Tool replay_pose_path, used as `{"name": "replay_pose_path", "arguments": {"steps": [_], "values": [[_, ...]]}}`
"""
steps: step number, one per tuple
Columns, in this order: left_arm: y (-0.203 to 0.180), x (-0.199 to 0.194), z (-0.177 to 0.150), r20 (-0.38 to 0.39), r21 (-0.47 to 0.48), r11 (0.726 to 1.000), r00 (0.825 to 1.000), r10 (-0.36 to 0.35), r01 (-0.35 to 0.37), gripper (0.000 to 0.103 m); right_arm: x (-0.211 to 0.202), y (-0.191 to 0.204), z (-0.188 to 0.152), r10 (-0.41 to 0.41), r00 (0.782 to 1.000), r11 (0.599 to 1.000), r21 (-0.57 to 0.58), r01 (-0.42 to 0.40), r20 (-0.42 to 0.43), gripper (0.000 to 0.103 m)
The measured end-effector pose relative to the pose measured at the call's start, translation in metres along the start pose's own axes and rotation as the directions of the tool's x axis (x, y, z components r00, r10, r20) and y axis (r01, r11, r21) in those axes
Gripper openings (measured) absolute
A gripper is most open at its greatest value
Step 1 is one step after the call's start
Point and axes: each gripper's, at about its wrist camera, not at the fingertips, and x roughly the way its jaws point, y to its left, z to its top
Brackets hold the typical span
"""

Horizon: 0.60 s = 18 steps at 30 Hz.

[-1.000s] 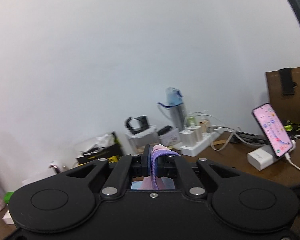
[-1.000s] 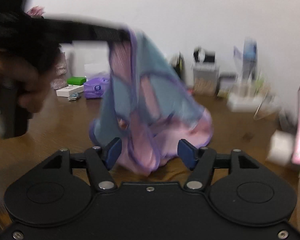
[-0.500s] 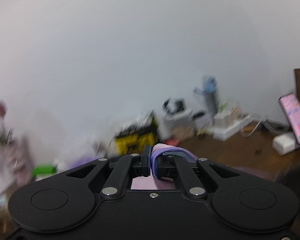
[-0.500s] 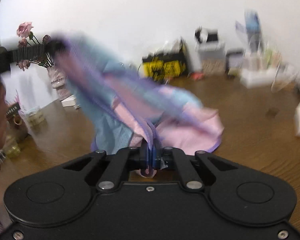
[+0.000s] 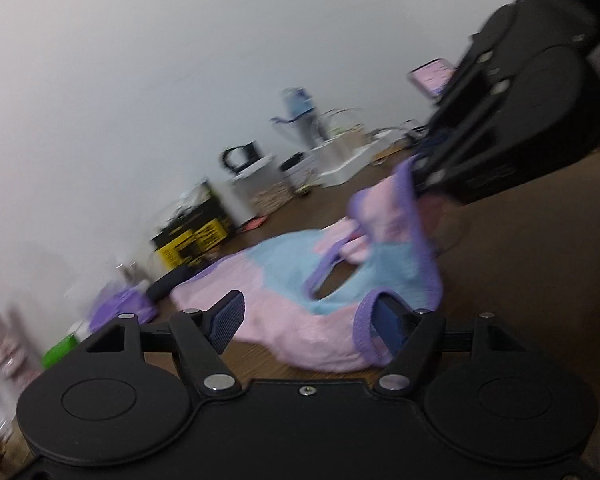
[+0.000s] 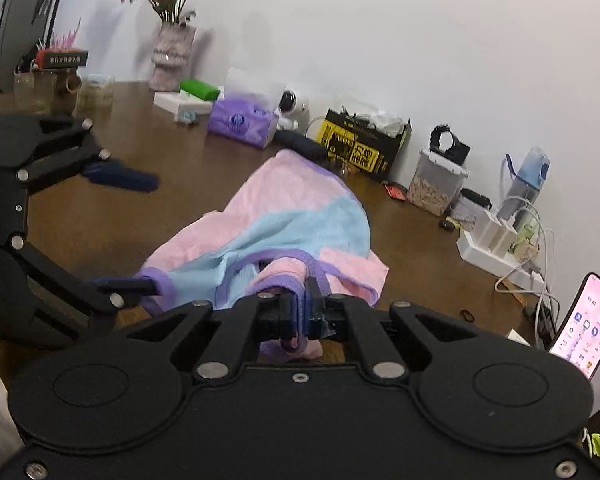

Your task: Fold clothes

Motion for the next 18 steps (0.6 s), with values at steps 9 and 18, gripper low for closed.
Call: {"name": "replay_pose_path", "arguments": {"steps": [9, 18], "values": [[-0.039, 0.010, -0.004, 0.031, 0.227, 0.972, 0.997, -0.066, 0.057, 0.069, -0.010, -0.014, 0.001, -0.015, 1.000, 0.999, 0.028, 0.015, 0.024, 0.005], [0.042, 0.047, 0.010, -0.087, -0.258, 0.964, 0.992, -0.090, 0.065, 0.006, 0.005, -0.021, -0.021, -0.018, 0.995, 0.999, 0.039, 0.022, -0.093, 0.025]]}}
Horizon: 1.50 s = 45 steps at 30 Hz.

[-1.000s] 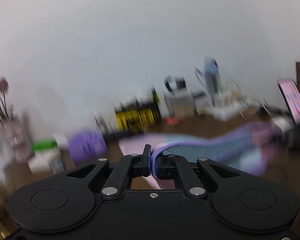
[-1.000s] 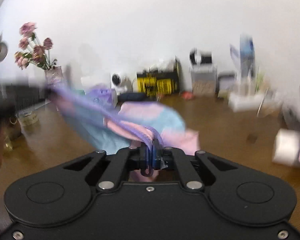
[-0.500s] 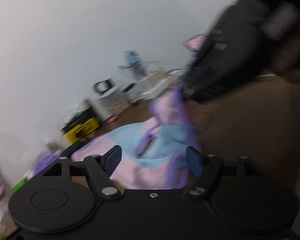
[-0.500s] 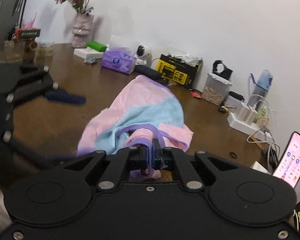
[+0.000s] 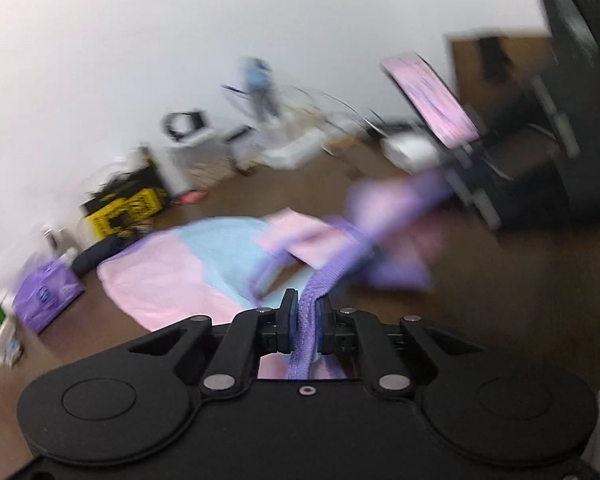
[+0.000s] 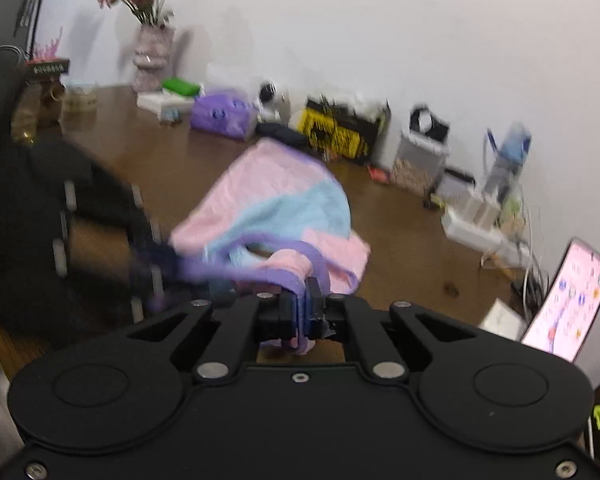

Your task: Fold clothes

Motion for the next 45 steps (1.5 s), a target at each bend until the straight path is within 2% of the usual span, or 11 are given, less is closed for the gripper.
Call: {"name": "replay_pose_path", "arguments": {"steps": [4, 12, 20, 23, 25, 31, 33, 36, 37, 40, 45], "values": [[0.016, -0.003, 0.012, 0.027, -0.079, 0.991, 0.993, 0.113, -0.110, 0.006, 0.013, 0.011, -0.011, 0.014, 0.999, 1.000, -0.001, -0.015, -0.030, 0.074], [0.026, -0.023, 0.031, 0.092, -0.101, 0.981, 0.980, 0.176, -0.167, 0.006, 0.018, 0.029, 0.002, -0.019, 0.995, 0.982, 0.189, -0.001, 0.101, 0.073], [0.047, -0.040, 0.029, 0.107, -0.207, 0.945, 0.954, 0.279, -0.254, 0.006, 0.032, 0.026, -0.007, -0.167, 0.985, 0.974, 0.164, 0.158, 0.040, 0.072], [0.048, -0.043, 0.029, 0.136, -0.212, 0.945, 0.950, 0.281, -0.249, 0.006, 0.019, 0.009, -0.005, -0.200, 0.977, 0.961, 0.211, 0.181, 0.070, 0.048], [0.048, -0.043, 0.033, 0.146, -0.201, 0.945, 0.947, 0.287, -0.256, 0.006, 0.012, -0.002, 0.000, -0.202, 0.975, 0.957, 0.230, 0.176, 0.094, 0.001], [0.059, -0.078, 0.071, 0.276, -0.207, 0.936, 0.901, 0.335, -0.285, 0.006, -0.027, -0.043, 0.057, -0.265, 0.932, 0.958, 0.175, 0.226, 0.245, 0.002], [0.062, -0.086, 0.077, 0.281, -0.200, 0.940, 0.903, 0.326, -0.277, 0.006, -0.043, -0.050, 0.074, -0.196, 0.943, 0.976, 0.148, 0.161, 0.271, 0.007], [0.069, -0.082, 0.080, 0.250, -0.206, 0.949, 0.925, 0.287, -0.239, 0.006, -0.056, -0.035, 0.077, -0.029, 0.960, 0.995, 0.096, 0.002, 0.277, 0.062], [0.073, -0.080, 0.082, 0.236, -0.213, 0.952, 0.934, 0.269, -0.221, 0.006, -0.057, -0.023, 0.068, 0.036, 0.956, 0.990, 0.119, -0.073, 0.291, 0.068], [0.082, -0.073, 0.092, 0.206, -0.223, 0.961, 0.955, 0.212, -0.165, 0.006, -0.052, 0.014, 0.042, 0.229, 0.920, 0.938, 0.180, -0.296, 0.317, 0.067], [0.076, -0.079, 0.111, 0.222, -0.202, 0.973, 0.962, 0.157, -0.112, 0.006, -0.016, 0.048, 0.033, 0.289, 0.908, 0.874, 0.304, -0.380, 0.303, 0.067]]}}
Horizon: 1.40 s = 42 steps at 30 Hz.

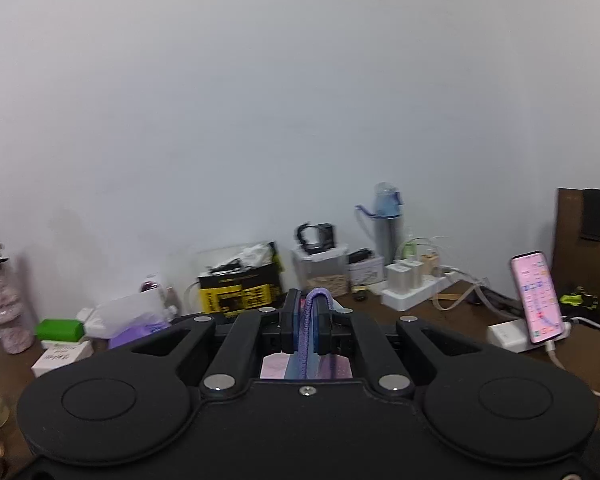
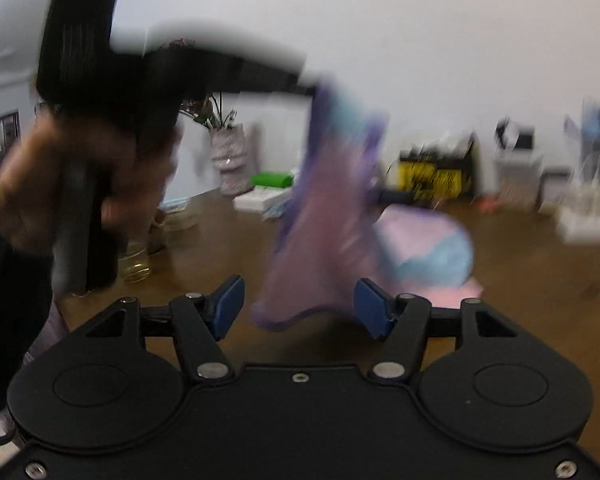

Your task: Fold clothes

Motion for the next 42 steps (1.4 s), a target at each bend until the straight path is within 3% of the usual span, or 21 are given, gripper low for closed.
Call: {"name": "replay_pose_path", "arguments": {"steps": [3, 4, 6, 8, 11, 14, 16, 17, 20, 22, 23, 24, 26, 27, 28, 31, 34, 37, 39, 41, 42], "values": [[-0.007, -0.007, 0.006, 0.034, 0.007, 1.000, 0.999, 0.013, -0.014, 0.006, 0.017, -0.003, 0.002, -0.063, 0.998, 0.997, 0.050, 0.063, 0.018, 0.064], [-0.010, -0.010, 0.009, 0.052, 0.010, 1.000, 0.998, 0.022, -0.023, 0.006, 0.023, -0.005, 0.002, -0.101, 0.995, 0.994, 0.041, 0.100, 0.023, 0.038], [-0.010, -0.016, 0.014, 0.082, 0.008, 0.999, 0.996, 0.041, -0.042, 0.006, 0.022, -0.016, 0.005, -0.148, 0.988, 0.988, 0.038, 0.147, 0.041, 0.008], [-0.010, -0.020, 0.020, 0.105, 0.002, 0.999, 0.993, 0.054, -0.054, 0.006, 0.011, -0.031, 0.011, -0.184, 0.981, 0.983, 0.040, 0.181, 0.068, 0.008], [-0.007, -0.029, 0.030, 0.149, -0.057, 0.997, 0.987, 0.058, -0.050, 0.006, -0.018, -0.046, 0.041, -0.283, 0.947, 0.957, -0.027, 0.290, 0.153, 0.008], [-0.002, -0.049, 0.027, 0.196, -0.132, 0.991, 0.979, 0.058, -0.032, 0.006, -0.052, -0.053, 0.087, -0.339, 0.916, 0.906, -0.187, 0.380, 0.216, 0.008], [0.005, -0.063, 0.005, 0.182, -0.201, 0.978, 0.980, 0.086, -0.048, 0.006, -0.072, -0.046, 0.117, -0.345, 0.917, 0.846, -0.357, 0.397, 0.202, 0.008], [0.008, -0.061, -0.009, 0.145, -0.222, 0.973, 0.985, 0.091, -0.058, 0.006, -0.079, -0.043, 0.130, -0.344, 0.921, 0.813, -0.431, 0.390, 0.185, 0.009], [0.014, -0.044, -0.069, -0.048, -0.261, 0.960, 0.994, 0.096, -0.105, 0.006, -0.052, -0.041, 0.133, -0.288, 0.958, 0.801, -0.549, 0.241, 0.001, 0.009], [0.010, -0.032, -0.113, -0.187, -0.250, 0.960, 0.979, 0.084, -0.130, 0.007, -0.011, -0.040, 0.105, -0.262, 0.952, 0.791, -0.600, 0.117, -0.160, 0.009], [0.009, -0.031, -0.124, -0.215, -0.236, 0.963, 0.973, 0.082, -0.133, 0.007, 0.008, -0.040, 0.091, -0.253, 0.939, 0.785, -0.617, 0.058, -0.234, 0.009], [0.005, -0.032, -0.145, -0.253, -0.204, 0.968, 0.963, 0.092, -0.146, 0.011, 0.022, -0.037, 0.074, -0.254, 0.925, 0.777, -0.629, 0.022, -0.281, 0.009], [-0.002, -0.035, -0.171, -0.295, -0.146, 0.978, 0.950, 0.101, -0.149, 0.041, 0.048, -0.031, 0.041, -0.256, 0.893, 0.763, -0.645, -0.049, -0.370, 0.009], [-0.005, -0.038, -0.178, -0.300, -0.121, 0.983, 0.949, 0.098, -0.140, 0.071, 0.058, -0.027, 0.024, -0.251, 0.886, 0.759, -0.647, -0.069, -0.389, 0.009], [-0.008, -0.043, -0.180, -0.280, -0.088, 0.990, 0.957, 0.082, -0.110, 0.079, 0.060, -0.025, 0.016, -0.243, 0.888, 0.762, -0.644, -0.075, -0.390, 0.009], [-0.015, -0.046, -0.167, -0.223, 0.025, 0.999, 0.974, 0.044, -0.040, 0.079, 0.049, -0.019, 0.016, -0.242, 0.906, 0.760, -0.648, -0.046, -0.348, 0.009], [-0.028, -0.027, -0.151, -0.186, 0.137, 0.991, 0.982, 0.027, -0.001, 0.079, 0.032, -0.014, 0.030, -0.268, 0.929, 0.728, -0.686, 0.022, -0.254, 0.009], [-0.038, -0.001, -0.139, -0.205, 0.182, 0.980, 0.978, -0.039, 0.077, 0.079, 0.005, -0.008, 0.042, -0.263, 0.953, 0.674, -0.736, 0.068, -0.153, 0.009], [-0.047, 0.012, -0.148, -0.246, 0.240, 0.957, 0.964, -0.104, 0.164, 0.079, -0.027, -0.005, 0.036, -0.245, 0.964, 0.640, -0.764, 0.076, -0.109, 0.009], [-0.057, 0.021, -0.156, -0.268, 0.286, 0.938, 0.956, -0.120, 0.198, 0.071, -0.039, -0.006, 0.031, -0.256, 0.961, 0.640, -0.763, 0.092, -0.099, 0.009], [-0.060, 0.025, -0.158, -0.283, 0.289, 0.934, 0.951, -0.127, 0.211, 0.056, -0.042, -0.006, 0.028, -0.265, 0.960, 0.643, -0.759, 0.102, -0.095, 0.009]]}}
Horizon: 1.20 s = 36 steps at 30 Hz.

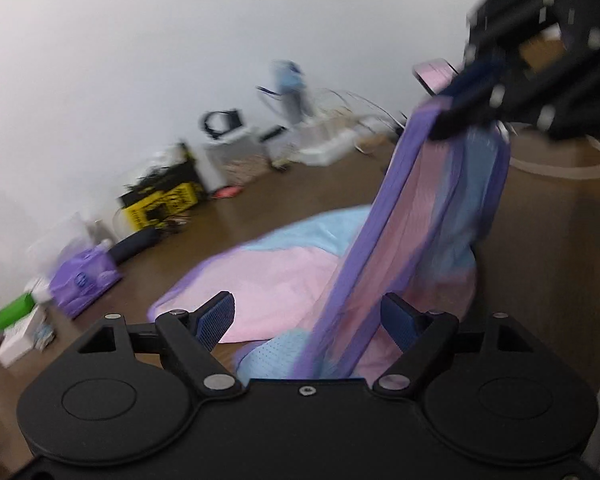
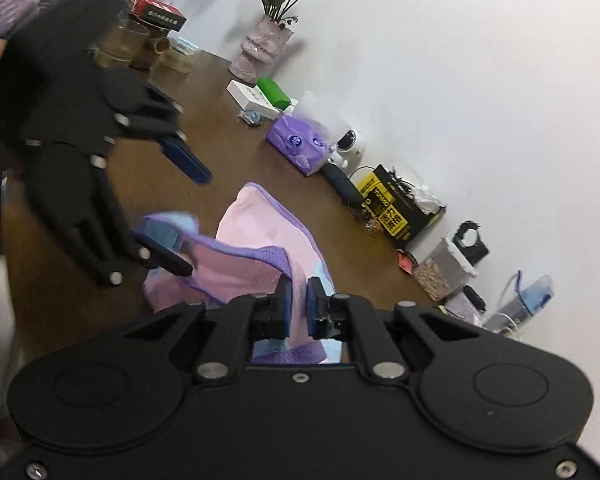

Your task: Fold clothes

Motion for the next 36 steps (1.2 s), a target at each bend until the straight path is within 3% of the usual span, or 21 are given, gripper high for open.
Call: {"name": "replay_pose_path", "arguments": {"steps": [2, 3, 6, 10, 14, 17, 18, 19, 22, 24, 25, 27, 29, 33, 36], "values": [[-0.006, 0.010, 0.001, -0.025, 0.015, 1.000, 0.999, -0.025, 0.025, 0.029, -0.003, 0.004, -0.007, -0.007, 1.000, 1.000, 0.007, 0.007, -0.009, 0.009], [-0.004, 0.013, 0.002, -0.056, -0.024, 0.997, 0.996, -0.068, 0.067, 0.011, -0.004, 0.006, -0.011, -0.008, 1.000, 1.000, 0.008, 0.008, -0.014, 0.009], [0.003, 0.011, 0.003, -0.080, -0.082, 0.992, 0.991, -0.107, 0.100, 0.010, -0.001, 0.007, -0.019, 0.005, 1.000, 1.000, 0.030, -0.004, -0.030, 0.009], [0.023, 0.004, 0.003, -0.053, -0.158, 0.977, 0.986, -0.156, 0.146, 0.010, 0.014, 0.005, -0.023, 0.017, 0.999, 0.996, 0.083, -0.013, -0.049, 0.009], [0.038, -0.004, 0.003, -0.057, -0.168, 0.970, 0.981, -0.185, 0.173, 0.011, 0.032, 0.003, -0.027, 0.023, 0.997, 0.991, 0.136, -0.012, -0.075, 0.009], [0.042, -0.002, 0.004, -0.096, -0.191, 0.976, 0.988, -0.119, 0.099, 0.009, 0.041, 0.003, -0.029, 0.016, 0.996, 0.985, 0.170, 0.000, -0.090, 0.009], [0.044, -0.002, 0.007, -0.091, -0.224, 0.971, 0.990, -0.112, 0.090, 0.007, 0.045, 0.002, -0.032, 0.009, 0.995, 0.981, 0.196, 0.011, -0.104, 0.016], [0.046, -0.002, 0.010, -0.085, -0.256, 0.963, 0.991, -0.105, 0.080, 0.006, 0.048, 0.002, -0.034, 0.000, 0.992, 0.975, 0.219, 0.027, -0.125, 0.031], [0.050, -0.008, 0.021, -0.043, -0.306, 0.950, 0.997, -0.070, 0.054, 0.006, 0.050, 0.002, -0.040, -0.069, 0.984, 0.942, 0.315, 0.118, -0.163, 0.061], [0.052, -0.015, 0.031, -0.010, -0.340, 0.939, 0.998, -0.062, 0.055, 0.006, 0.038, 0.008, -0.042, -0.119, 0.986, 0.875, 0.457, 0.161, -0.121, 0.076], [0.052, -0.021, 0.036, 0.017, -0.347, 0.936, 0.998, -0.059, 0.062, 0.006, 0.033, 0.011, -0.042, -0.139, 0.985, 0.839, 0.516, 0.172, -0.102, 0.077], [0.049, -0.029, 0.044, 0.053, -0.349, 0.935, 0.998, -0.046, 0.062, 0.006, 0.032, 0.026, -0.039, -0.128, 0.989, 0.821, 0.553, 0.145, -0.069, 0.077], [0.044, -0.036, 0.052, 0.080, -0.351, 0.935, 0.996, -0.030, 0.056, 0.006, 0.036, 0.036, -0.035, -0.170, 0.982, 0.823, 0.537, 0.184, -0.078, 0.077], [0.040, -0.062, 0.066, 0.153, -0.372, 0.925, 0.988, -0.017, 0.074, 0.006, 0.058, 0.049, -0.036, -0.280, 0.950, 0.801, 0.512, 0.309, -0.135, 0.077], [0.035, -0.069, 0.067, 0.156, -0.351, 0.935, 0.988, 0.016, 0.040, 0.006, 0.057, 0.051, -0.043, -0.333, 0.931, 0.776, 0.517, 0.362, -0.151, 0.077]]}}
